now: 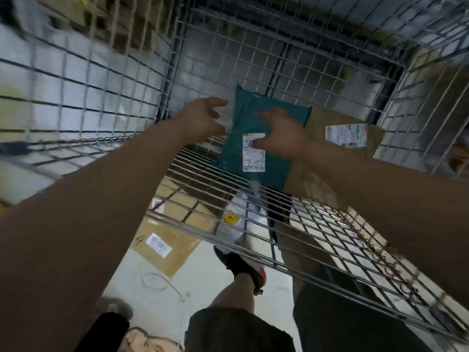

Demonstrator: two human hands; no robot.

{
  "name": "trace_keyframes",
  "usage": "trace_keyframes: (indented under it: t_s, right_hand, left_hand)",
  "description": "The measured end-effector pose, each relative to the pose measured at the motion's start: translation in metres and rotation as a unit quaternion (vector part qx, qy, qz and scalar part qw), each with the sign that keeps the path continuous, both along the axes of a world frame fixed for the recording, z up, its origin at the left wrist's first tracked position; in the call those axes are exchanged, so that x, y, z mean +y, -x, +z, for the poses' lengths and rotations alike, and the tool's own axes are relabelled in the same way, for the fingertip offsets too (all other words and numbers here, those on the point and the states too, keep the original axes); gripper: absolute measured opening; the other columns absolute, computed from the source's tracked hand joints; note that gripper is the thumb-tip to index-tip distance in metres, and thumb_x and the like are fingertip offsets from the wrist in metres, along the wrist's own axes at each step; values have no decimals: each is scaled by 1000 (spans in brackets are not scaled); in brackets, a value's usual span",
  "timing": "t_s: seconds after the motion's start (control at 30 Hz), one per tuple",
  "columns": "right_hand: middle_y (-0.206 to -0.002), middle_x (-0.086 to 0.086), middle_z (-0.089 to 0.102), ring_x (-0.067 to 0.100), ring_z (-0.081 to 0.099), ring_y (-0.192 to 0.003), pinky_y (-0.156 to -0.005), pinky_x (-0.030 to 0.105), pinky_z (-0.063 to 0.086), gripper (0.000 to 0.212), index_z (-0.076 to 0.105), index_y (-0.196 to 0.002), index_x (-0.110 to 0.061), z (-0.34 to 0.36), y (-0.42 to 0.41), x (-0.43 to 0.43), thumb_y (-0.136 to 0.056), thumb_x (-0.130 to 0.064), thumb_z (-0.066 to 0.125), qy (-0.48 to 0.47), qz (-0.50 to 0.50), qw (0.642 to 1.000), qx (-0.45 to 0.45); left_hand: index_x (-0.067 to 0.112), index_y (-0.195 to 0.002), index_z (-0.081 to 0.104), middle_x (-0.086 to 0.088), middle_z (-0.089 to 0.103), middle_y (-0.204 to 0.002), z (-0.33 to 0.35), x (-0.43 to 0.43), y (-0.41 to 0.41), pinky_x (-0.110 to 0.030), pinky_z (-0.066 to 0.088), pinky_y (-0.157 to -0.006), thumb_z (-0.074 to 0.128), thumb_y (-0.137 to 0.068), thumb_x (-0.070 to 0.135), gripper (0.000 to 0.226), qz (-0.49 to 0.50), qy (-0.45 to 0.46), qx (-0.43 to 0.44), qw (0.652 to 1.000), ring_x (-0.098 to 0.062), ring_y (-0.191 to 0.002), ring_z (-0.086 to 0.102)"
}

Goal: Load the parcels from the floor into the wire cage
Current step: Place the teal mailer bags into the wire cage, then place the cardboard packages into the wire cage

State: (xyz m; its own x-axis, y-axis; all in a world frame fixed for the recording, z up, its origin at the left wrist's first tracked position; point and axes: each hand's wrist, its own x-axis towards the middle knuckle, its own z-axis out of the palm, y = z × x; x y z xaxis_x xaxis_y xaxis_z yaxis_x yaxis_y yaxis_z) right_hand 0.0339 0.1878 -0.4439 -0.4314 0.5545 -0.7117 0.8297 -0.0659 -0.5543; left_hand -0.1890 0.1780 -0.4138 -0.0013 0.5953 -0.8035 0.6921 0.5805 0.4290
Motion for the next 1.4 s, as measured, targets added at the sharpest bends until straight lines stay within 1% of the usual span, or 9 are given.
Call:
trace_keyframes:
  t_s: [0.23, 0.6, 0.8, 0.93, 1.03, 1.13, 1.2, 1.33, 1.4]
  right_hand:
    - [-162, 5, 35, 21, 32, -148, -112, 23, 26, 73, 42, -155, -20, 123, 72, 12, -91, -34, 75, -81, 108, 990, 30]
    - [-132, -12, 58, 7, 61, -110, -95, 35, 54, 55, 55, -140, -37, 246, 162, -112, -89, -47, 73, -139, 209, 958, 138]
    - [-141, -6, 51, 6, 54, -116, -97, 24, 48, 68, 47, -150, -35, 194, 178, -197, -89, -40, 76, -80, 271, 954, 105]
    - [-153, 4, 39, 15, 45, -132, -103, 20, 34, 81, 37, -157, -31, 122, 179, -225, -88, -33, 79, -68, 280, 956, 48]
    - [-162, 12, 24, 29, 30, -148, -120, 37, 30, 92, 26, -156, -40, 68, 186, -225, -83, -42, 82, -42, 264, 963, 14]
    - [-168, 9, 11, 32, 9, -156, -126, 50, 20, 116, 7, -159, -46, 16, 196, -212, -71, -71, 78, -43, 284, 957, -28]
    - [-169, 7, 15, 34, 11, -156, -125, 52, 23, 126, 5, -160, -49, -13, 204, -200, -64, -78, 80, -38, 277, 959, -47]
    - [-166, 7, 21, 35, 30, -149, -118, 54, 36, 129, -4, -152, -65, -38, 206, -190, -56, -80, 81, -21, 277, 961, -12]
    - [-165, 10, 20, 37, 28, -149, -118, 51, 35, 130, -5, -154, -60, -30, 210, -199, -61, -66, 86, -36, 270, 962, -3]
  left_hand:
    - [29, -144, 57, -2, 65, -125, 103, -40, 46, -27, 56, -80, 85, -83, 26, 67, 95, -106, 21, 990, -17, -103, 68]
    - [37, -123, 73, 13, 74, -112, 201, -241, 110, -42, 61, -90, 81, -85, 26, 40, 406, -244, -29, 880, -8, -99, 73]
    - [46, -133, 65, 7, 60, -135, 130, -367, 122, -49, 58, -96, 85, -68, 44, 68, 462, -211, -8, 862, -13, -103, 71]
    - [41, -149, 50, -1, 48, -139, 73, -413, 118, -35, 51, -108, 87, -75, 35, 83, 452, -190, 8, 872, -12, -120, 59]
    - [33, -159, 32, -6, 22, -163, 33, -428, 119, -15, 31, -114, 87, -81, 31, 96, 454, -148, 38, 878, -9, -141, 33]
    - [26, -162, 10, 7, 9, -166, -3, -428, 118, -41, -4, -128, 78, -90, 31, 99, 405, -136, 13, 904, 1, -143, -6]
    - [26, -161, -4, 3, 9, -170, -28, -425, 120, -45, -16, -125, 77, -91, 30, 106, 419, -134, -21, 898, 4, -136, -8]
    - [40, -162, -10, -8, 8, -168, -67, -424, 119, -51, 17, -127, 92, -71, 46, 136, 498, -143, -34, 855, -30, -158, 6]
    - [44, -162, -6, -7, 20, -163, -80, -429, 118, -50, 36, -119, 95, -63, 50, 142, 501, -163, -26, 850, -27, -152, 27]
